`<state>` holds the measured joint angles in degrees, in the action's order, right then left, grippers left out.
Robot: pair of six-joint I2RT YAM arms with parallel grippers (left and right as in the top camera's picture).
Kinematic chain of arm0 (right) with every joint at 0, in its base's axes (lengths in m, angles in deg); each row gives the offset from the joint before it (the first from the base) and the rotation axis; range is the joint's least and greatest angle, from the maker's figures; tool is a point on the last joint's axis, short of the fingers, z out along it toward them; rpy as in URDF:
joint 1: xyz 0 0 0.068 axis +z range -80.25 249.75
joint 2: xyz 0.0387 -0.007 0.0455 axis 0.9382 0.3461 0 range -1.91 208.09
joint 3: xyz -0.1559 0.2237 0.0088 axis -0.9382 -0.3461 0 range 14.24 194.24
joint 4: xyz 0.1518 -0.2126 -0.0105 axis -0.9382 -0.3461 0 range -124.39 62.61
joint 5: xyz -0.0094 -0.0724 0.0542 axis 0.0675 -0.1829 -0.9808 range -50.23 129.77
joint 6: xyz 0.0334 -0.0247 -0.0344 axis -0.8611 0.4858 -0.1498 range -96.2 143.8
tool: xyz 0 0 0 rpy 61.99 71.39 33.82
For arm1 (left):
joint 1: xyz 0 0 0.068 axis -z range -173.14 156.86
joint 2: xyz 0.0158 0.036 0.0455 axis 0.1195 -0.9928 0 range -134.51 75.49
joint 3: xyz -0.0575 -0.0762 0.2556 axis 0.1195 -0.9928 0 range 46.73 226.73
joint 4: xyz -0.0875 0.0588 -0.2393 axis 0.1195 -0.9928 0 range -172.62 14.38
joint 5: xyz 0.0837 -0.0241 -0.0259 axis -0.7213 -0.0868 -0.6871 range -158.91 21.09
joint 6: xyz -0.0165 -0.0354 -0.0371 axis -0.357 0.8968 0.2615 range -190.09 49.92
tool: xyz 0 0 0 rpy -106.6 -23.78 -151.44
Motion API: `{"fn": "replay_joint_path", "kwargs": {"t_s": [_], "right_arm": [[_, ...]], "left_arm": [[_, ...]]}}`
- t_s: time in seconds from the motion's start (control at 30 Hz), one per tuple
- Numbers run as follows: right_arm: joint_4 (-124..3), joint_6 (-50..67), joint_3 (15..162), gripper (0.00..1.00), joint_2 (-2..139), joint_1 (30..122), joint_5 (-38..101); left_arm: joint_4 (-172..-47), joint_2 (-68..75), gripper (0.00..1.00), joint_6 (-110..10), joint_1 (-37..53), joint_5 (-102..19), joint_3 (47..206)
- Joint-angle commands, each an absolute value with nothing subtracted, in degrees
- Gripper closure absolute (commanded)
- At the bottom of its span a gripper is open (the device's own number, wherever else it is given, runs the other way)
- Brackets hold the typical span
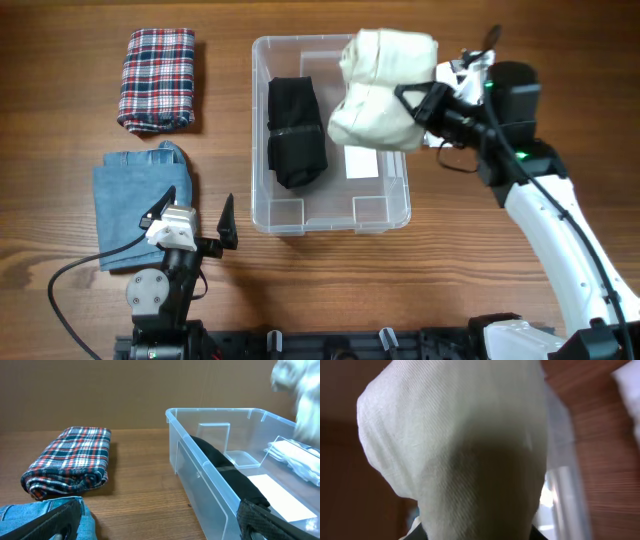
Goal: Pack container
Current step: 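Lift the cream cloth and carry it over the container's right half, then lower the cream cloth into the container beside the black garment and press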
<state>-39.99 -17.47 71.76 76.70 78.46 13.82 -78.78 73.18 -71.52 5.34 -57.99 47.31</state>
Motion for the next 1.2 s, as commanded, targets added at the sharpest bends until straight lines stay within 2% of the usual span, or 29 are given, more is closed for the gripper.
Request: {"fn": "replay_joint_path", "kwargs": {"t_s": [0.0,0.4,0.63,0.7,0.77,1.0,1.17], "right_arm": [[-37.94,-10.68,72.92,0.78,75.89,82.92,23.92],[-29.32,-7.59,72.92,0.77,83.5,91.1,33.05],[-27.4,-7.18,73.24,0.76,89.93,92.45,34.84],[-27.09,-6.35,73.24,0.72,91.0,92.45,34.84],[-26.92,-5.8,73.24,0.6,91.67,92.45,34.93],[-28.89,-2.87,76.46,0.44,91.74,92.45,37.51],[-37.28,-0.05,84.92,0.36,91.74,92.45,40.24]], "left_arm": [[-79.04,73.22,0.0,-72.26,4.97,-58.3,47.05],[-79.04,73.22,0.0,-72.24,4.97,-58.27,47.05],[-79.04,73.22,0.0,-72.24,4.97,-58.3,47.05],[-79.04,73.22,0.0,-72.24,4.97,-58.3,47.05],[-79.04,73.22,0.0,-72.26,4.97,-58.3,47.05],[-79.04,73.22,0.0,-72.26,4.97,-58.3,47.05],[-79.04,73.22,0.0,-72.24,4.97,-58.3,47.05]]}}
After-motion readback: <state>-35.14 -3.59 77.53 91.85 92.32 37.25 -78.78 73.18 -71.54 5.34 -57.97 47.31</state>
